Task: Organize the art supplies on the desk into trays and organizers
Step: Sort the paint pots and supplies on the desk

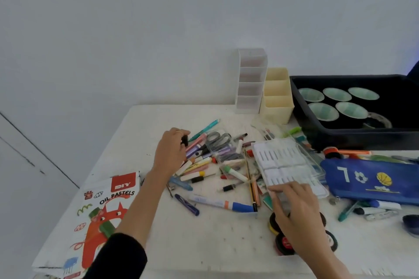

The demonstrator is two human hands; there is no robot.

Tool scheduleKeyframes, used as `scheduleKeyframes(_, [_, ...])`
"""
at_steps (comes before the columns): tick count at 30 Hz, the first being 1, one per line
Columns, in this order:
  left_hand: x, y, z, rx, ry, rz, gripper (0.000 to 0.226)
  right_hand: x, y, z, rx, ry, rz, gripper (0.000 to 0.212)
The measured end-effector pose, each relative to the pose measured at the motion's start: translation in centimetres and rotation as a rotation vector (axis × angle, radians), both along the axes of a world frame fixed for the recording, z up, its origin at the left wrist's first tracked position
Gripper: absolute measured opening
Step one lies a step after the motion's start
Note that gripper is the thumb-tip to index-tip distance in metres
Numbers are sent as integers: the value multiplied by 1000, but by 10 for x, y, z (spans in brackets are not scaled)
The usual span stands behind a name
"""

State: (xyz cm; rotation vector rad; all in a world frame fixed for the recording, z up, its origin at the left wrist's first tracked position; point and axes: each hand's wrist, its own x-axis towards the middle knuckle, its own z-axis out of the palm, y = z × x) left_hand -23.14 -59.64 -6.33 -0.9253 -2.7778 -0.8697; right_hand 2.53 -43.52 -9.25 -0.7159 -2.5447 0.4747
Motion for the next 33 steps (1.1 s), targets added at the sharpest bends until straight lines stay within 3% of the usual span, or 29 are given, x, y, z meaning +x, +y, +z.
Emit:
scheduleKeyframes(3, [-22, 6, -2, -313, 25, -74, 53, 1, -2, -7, 36, -56, -28, 17])
scheduleKeyframes(5, [-32, 9, -7, -357, 31, -103, 51, -1, -4, -8, 45, -70, -48, 18])
scheduleKeyframes(12, [-30, 4, -7, 56, 80, -7, 36, 1, -4, -8, 10, -24, -42, 18])
scheduleKeyframes(15, [0, 4, 8, 353, -57, 51, 40, 1, 0, -4, -149, 74, -18, 21])
scheduleKeyframes(18, [48, 2, 22, 503, -289, -23, 41, 5, 9, 5, -304, 107, 24, 25])
scheduleKeyframes(20, [84, -2, 25, 502, -408, -130, 39, 10, 13, 11, -309, 109, 26, 25])
scheduleKeyframes(27, [178, 3, 7, 397, -533, -352, 39, 39, 16, 16, -336, 231, -6, 28])
scheduleKeyframes(33, [204, 16, -21, 347, -340, -329, 41, 51, 12, 3, -326, 290, -43, 29])
